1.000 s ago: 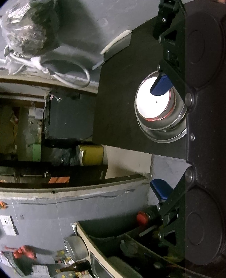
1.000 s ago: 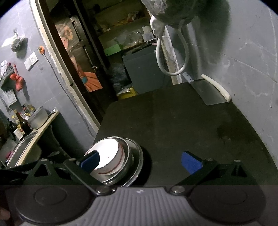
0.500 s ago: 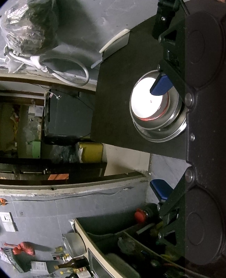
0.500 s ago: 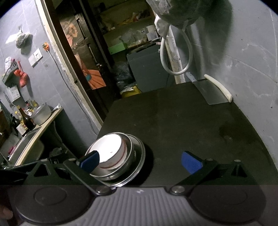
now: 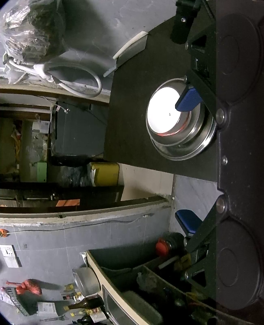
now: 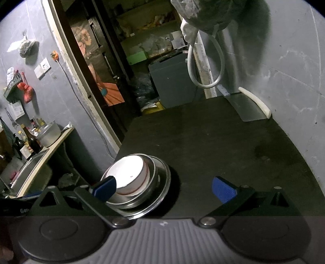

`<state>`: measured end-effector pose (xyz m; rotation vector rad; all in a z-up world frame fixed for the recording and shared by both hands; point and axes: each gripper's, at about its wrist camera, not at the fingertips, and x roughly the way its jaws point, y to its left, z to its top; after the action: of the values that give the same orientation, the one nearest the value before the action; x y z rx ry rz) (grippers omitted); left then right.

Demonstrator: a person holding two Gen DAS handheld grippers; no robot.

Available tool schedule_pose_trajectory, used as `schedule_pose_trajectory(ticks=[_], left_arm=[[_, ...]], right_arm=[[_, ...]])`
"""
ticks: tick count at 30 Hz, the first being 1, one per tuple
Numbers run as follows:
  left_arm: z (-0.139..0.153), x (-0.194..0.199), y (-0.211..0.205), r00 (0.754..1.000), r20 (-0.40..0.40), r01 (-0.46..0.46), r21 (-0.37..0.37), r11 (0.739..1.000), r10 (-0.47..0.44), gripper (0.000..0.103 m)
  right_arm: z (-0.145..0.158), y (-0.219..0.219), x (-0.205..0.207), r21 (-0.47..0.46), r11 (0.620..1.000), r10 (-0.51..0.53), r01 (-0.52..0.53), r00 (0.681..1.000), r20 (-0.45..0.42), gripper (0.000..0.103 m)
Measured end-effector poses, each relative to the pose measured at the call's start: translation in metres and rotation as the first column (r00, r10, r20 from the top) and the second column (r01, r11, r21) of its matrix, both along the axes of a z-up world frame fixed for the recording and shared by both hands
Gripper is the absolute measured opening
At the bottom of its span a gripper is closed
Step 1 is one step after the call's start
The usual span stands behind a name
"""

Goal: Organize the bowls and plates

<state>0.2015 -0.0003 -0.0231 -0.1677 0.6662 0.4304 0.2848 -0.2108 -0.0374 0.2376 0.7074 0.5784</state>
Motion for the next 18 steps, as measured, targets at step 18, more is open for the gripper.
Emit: schedule_pose_trajectory(ticks=[18], left_arm=[[0.005, -0.046, 0.012, 0.995, 0.052, 0.091, -0.002, 0.996, -0.091, 0.102]], right_arm=[[0.014, 0.002, -0.058, -0.049, 0.996, -0.070, 0.072, 0.996, 0.049, 0.103]])
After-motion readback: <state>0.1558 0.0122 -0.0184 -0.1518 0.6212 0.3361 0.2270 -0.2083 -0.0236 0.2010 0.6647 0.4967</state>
